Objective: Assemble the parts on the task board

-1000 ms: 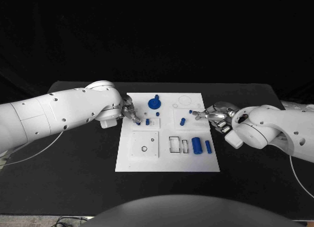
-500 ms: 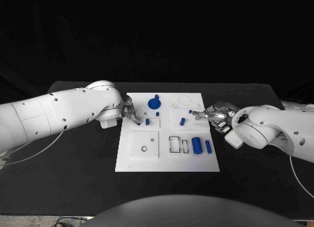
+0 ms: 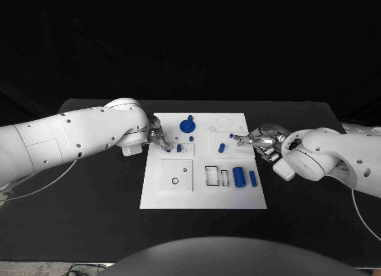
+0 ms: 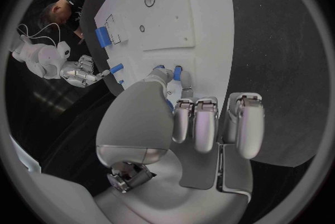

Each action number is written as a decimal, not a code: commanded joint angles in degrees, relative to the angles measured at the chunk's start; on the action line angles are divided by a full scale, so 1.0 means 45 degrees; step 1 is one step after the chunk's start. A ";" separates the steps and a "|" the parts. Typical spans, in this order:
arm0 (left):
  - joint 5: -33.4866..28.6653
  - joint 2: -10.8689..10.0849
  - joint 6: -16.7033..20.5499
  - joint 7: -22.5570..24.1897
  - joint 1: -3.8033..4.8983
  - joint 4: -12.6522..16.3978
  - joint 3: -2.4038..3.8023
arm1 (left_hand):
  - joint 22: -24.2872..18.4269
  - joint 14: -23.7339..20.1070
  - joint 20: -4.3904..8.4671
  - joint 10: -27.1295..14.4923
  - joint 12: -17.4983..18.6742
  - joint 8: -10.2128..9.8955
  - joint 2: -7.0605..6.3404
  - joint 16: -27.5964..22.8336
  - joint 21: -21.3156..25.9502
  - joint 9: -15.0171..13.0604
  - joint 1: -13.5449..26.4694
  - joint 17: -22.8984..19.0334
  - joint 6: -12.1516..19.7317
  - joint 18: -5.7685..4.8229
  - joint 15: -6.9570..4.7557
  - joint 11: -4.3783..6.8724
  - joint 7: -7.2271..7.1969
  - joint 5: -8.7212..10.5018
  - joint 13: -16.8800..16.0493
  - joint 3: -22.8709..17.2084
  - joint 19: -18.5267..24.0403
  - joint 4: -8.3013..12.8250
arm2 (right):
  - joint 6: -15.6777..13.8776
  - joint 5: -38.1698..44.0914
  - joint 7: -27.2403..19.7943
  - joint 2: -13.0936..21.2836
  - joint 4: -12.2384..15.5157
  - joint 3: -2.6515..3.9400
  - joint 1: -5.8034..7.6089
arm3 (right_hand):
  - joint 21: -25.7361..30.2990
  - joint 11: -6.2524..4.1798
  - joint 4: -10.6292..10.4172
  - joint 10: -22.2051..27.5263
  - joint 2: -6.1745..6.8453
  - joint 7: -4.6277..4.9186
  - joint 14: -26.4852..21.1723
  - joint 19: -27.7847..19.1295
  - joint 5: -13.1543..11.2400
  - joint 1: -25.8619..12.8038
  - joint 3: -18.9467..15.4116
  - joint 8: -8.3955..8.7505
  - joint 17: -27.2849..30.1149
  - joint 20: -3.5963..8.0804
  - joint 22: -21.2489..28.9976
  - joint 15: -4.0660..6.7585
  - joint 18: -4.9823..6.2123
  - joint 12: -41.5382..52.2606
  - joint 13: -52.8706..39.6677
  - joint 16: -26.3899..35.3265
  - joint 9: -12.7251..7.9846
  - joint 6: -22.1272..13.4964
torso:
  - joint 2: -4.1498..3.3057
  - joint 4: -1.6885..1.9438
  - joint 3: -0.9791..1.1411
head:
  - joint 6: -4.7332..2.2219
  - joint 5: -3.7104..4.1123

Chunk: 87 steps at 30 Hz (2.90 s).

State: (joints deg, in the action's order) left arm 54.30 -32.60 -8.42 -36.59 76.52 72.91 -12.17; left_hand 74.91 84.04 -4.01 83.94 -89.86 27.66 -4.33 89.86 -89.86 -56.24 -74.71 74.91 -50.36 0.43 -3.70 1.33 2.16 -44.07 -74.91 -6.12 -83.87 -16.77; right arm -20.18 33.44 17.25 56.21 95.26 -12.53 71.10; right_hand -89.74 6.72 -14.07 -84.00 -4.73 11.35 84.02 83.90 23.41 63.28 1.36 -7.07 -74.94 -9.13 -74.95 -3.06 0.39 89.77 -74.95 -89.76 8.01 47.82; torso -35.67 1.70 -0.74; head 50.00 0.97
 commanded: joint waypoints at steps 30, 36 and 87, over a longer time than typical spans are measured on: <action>-0.0222 -0.0252 0.1487 0.0771 0.0002 0.0222 0.0008 | 0.3354 0.1325 -0.0061 0.1347 -0.0032 0.0008 -0.0186 0.0032 -0.0031 0.0135 0.4253 0.3354 -0.0228 -0.0095 0.0147 -0.0127 0.0129 0.5112 -0.3354 0.2382 -0.1362 -0.0055 | -0.0061 0.0137 -0.0052 0.0017 0.0017 -0.0002 -0.0010 | -0.0057 0.0097 0.0015 -0.1333 0.0023 0.0014 0.1328 0.1355 0.0085 0.0155 -0.0104 -0.0072 -0.3346 -0.0093 -0.3345 -0.0065 -0.0086 0.0050 -0.3345 -0.0052 0.0015 -0.0105 | -0.0001 0.0008 0.0000 | -0.0001 0.0012; -0.0244 -0.0773 0.2789 0.1507 0.0004 0.0777 0.0076 | 0.3354 0.1325 -0.0031 0.1347 -0.0032 0.0234 -0.0566 0.0032 -0.0031 -0.0142 0.5178 0.3354 -0.0287 -0.0095 0.0114 -0.0091 0.0093 0.6990 -0.3354 0.2727 -0.1362 -0.0078 | -0.0488 0.0137 -0.0483 0.0026 0.0046 -0.0002 -0.0010 | -0.0057 0.0098 0.0008 -0.1333 0.0008 0.0015 0.1328 0.1355 0.0085 0.0157 -0.0106 -0.0083 -0.3346 -0.0094 -0.3345 -0.0067 -0.0086 0.0050 -0.3345 -0.0052 0.0017 -0.0096 | 0.0000 0.0006 -0.0003 | -0.0001 0.0036; 0.5928 0.0280 0.8367 1.0704 -0.1168 -0.0421 0.0020 | 0.3354 0.1325 -0.0749 -0.4168 1.8326 -0.5331 -0.0630 0.0032 -0.0031 0.8853 -0.2637 0.3354 -0.2019 -0.0095 0.1064 -0.1309 0.0729 0.8354 1.5236 -0.0792 -0.1362 0.0028 | -0.1747 -0.0561 -0.3603 -0.0135 0.0181 0.0000 0.0010 | -0.0057 -0.0009 0.0134 -0.1333 -0.0103 -0.0107 0.1328 0.1355 0.0025 0.0817 -0.0237 -0.0640 -0.3346 -0.0033 -0.3345 0.0013 -0.0086 0.0050 -0.3345 -0.0052 0.0166 0.0214 | -0.0018 -0.0018 -0.0001 | -0.0169 -0.0100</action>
State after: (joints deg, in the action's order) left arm 71.27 -31.53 31.24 12.63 71.27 71.21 -12.13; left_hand 74.91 84.02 -7.10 64.91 -7.59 3.74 -7.09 89.85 -89.86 -16.57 -86.10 74.92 -59.38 0.43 0.84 -4.56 5.60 -6.92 -6.54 -9.45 -84.07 -16.67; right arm -29.73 30.86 0.34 55.60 96.08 -12.53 71.15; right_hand -89.74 6.72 -13.43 -84.00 -4.94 11.00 84.02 83.90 23.41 66.55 0.57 -9.74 -74.90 -9.13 -74.95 -3.07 0.39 89.77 -74.91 -89.76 8.72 48.60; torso -35.77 1.61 -0.74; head 49.09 0.52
